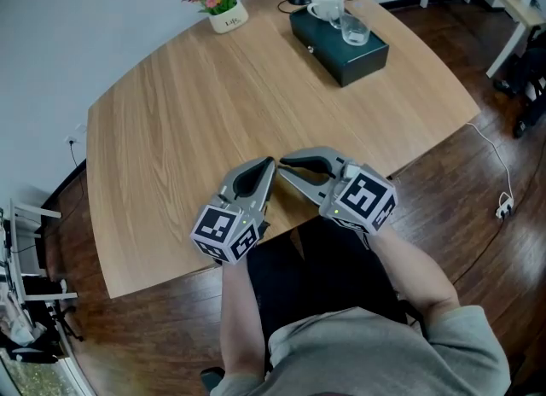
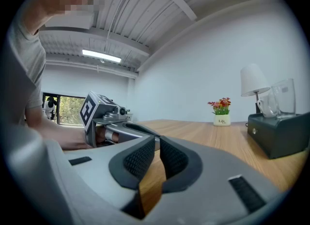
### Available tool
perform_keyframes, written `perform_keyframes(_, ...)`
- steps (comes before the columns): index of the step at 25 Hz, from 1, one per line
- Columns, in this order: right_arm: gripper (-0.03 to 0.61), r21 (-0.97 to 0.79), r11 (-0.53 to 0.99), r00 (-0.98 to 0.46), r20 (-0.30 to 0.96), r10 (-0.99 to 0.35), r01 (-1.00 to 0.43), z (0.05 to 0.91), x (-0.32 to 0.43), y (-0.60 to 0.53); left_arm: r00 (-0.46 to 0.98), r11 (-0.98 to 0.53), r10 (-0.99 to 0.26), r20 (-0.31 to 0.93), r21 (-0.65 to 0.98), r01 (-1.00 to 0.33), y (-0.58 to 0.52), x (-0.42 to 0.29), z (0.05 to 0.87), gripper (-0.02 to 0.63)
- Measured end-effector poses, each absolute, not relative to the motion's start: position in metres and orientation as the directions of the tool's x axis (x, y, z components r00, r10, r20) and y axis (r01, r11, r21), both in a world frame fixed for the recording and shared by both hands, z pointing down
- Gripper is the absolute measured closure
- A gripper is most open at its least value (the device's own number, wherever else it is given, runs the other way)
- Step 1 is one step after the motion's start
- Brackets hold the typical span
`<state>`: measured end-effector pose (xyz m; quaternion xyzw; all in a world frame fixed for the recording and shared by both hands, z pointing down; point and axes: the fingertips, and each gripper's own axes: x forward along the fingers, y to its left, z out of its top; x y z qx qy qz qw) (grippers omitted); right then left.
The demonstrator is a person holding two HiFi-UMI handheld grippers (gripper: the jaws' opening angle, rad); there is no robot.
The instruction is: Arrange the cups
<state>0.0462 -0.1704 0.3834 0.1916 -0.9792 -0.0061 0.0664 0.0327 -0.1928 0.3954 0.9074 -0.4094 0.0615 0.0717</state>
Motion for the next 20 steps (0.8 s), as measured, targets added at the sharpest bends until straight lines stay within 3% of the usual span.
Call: perform_keyframes(20, 0.549, 0.021, 0.924, -0.913, 0.145, -0.382, -0.383, 0.3863, 0.0491, -0.1732, 0.658, -0.655, -0.734, 0.171, 0.08, -0.751, -0.1935, 0.033, 0.3955, 0.604)
